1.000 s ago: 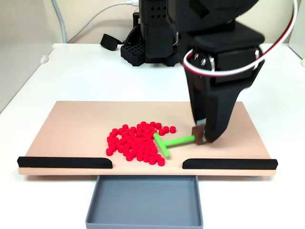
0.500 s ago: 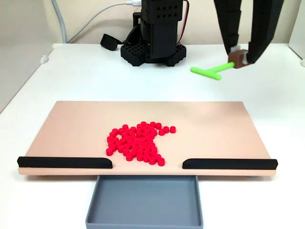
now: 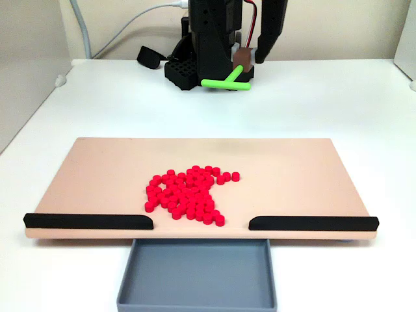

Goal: Push granules from left to the grey container

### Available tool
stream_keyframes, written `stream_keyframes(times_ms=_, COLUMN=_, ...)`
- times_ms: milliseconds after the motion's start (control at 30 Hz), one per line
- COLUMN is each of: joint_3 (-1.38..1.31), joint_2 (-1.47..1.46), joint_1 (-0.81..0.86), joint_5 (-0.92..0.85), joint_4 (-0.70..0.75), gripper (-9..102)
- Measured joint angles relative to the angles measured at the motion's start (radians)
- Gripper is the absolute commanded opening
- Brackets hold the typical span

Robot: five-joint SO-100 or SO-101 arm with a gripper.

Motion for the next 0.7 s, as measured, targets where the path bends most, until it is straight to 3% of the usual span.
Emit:
stream_keyframes(times_ms=200, joint_3=0.115, joint_2=0.091, joint_1=0.003, joint_5=-0.187, joint_4=-0.054, gripper=0)
stream_keyframes(times_ms=700, joint_3=0.121, joint_2=0.091, joint_1=0.107, joint_5=-0.344, joint_4=-0.087, gripper=0)
